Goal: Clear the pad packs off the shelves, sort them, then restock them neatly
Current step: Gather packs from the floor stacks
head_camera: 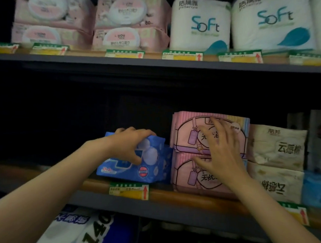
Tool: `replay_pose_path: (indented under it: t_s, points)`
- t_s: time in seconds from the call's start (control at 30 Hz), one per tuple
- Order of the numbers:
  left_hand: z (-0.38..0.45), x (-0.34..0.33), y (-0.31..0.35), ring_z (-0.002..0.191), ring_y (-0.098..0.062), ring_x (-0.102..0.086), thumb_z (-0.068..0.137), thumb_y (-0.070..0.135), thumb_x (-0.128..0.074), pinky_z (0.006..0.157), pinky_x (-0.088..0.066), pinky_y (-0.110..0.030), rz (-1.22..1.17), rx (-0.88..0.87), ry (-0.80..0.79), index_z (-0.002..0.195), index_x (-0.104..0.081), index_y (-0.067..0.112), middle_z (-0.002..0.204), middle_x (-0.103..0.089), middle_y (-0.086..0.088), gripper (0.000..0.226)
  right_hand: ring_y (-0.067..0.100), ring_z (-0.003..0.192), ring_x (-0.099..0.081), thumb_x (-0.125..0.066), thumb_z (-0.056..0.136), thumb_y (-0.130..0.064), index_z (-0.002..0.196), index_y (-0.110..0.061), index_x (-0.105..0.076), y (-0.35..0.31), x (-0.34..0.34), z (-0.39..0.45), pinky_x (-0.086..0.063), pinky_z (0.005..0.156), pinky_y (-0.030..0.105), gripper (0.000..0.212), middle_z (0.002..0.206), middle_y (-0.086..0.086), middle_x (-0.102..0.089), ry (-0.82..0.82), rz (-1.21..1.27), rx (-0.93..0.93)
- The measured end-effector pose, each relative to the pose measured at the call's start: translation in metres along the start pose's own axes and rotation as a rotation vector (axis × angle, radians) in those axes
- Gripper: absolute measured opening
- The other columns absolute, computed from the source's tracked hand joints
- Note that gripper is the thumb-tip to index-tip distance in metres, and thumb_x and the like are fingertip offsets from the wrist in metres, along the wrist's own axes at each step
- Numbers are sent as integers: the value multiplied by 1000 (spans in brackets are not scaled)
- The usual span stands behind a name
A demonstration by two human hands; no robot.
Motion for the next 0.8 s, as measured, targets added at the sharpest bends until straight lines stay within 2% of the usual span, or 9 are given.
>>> replay_pose_path:
  t_s: [0.13,0.27,0.37,0.47,0.57,0.63,0.7,0.73,0.8]
  points:
    - [-1,-10,-4,123,-19,-34,74,29,-68,98,-31,-42,120,48,160,141,-19,33,140,-32,10,83,34,133,-24,-79,53,-55,137,-25,-36,-6,-3,-3,-19,107,51,100,144,13,-28,25,-51,68]
    - [-6,-26,5,125,-21,-28,78,34,-65,95,-31,-39,202,20,165,144,-16,34,144,-24,12,82,35,129,-29,-79,53,-57,135,-26,-39,-7,-5,-4,-23,99,51,96,142,14,-32,50,-63,82]
    - [-5,-22,12,124,-18,-25,79,31,-64,92,-27,-36,154,-111,62,141,-20,38,146,-22,17,76,35,128,-30,-62,65,-65,135,-27,-38,-4,-10,-6,-23,98,51,83,143,14,-31,67,-79,84]
    - [11,-21,7,127,-16,-26,79,18,-64,100,-28,-37,-31,-140,-71,134,-31,36,145,-29,14,67,35,127,-31,-36,70,-66,136,-28,-38,-1,-12,-6,-24,97,49,76,143,14,-32,54,-98,71]
    - [26,-19,-5,118,-17,-43,80,6,-62,98,-42,-38,-148,-140,-187,121,-38,37,132,-43,3,56,35,126,-32,-36,69,-65,135,-27,-38,0,-14,-7,-24,98,48,76,142,13,-32,81,-106,88]
    - [26,-16,-8,108,-11,-49,80,7,-62,91,-46,-31,-344,-124,-295,116,-37,40,125,-46,8,55,35,126,-32,-36,69,-65,135,-27,-39,0,-14,-8,-24,98,48,76,142,13,-32,93,-107,96]
    - [28,-15,-5,114,-10,-48,80,16,-62,98,-45,-30,-549,-81,-312,122,-37,41,129,-45,9,55,35,127,-31,-35,70,-66,136,-26,-38,0,-14,-8,-23,99,47,77,143,14,-33,86,-116,91]
    - [30,-16,-1,120,-12,-46,82,21,-62,102,-42,-33,-538,-52,-301,130,-35,40,137,-43,6,58,35,127,-31,-34,71,-65,137,-26,-38,0,-15,-8,-23,100,47,77,143,14,-33,81,-122,89]
    - [39,-30,9,127,-18,-41,87,34,-59,106,-39,-36,-303,-18,-290,145,-22,37,146,-35,2,68,35,127,-31,-35,72,-66,137,-26,-37,-1,-15,-9,-22,100,47,76,143,14,-32,74,-130,88]
Point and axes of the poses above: each hand's wrist, its own z-axis towards the middle knuckle, its own x-axis out of the back of the hand, y = z × x, the point moved 5 cm from there along z, towards the middle knuckle
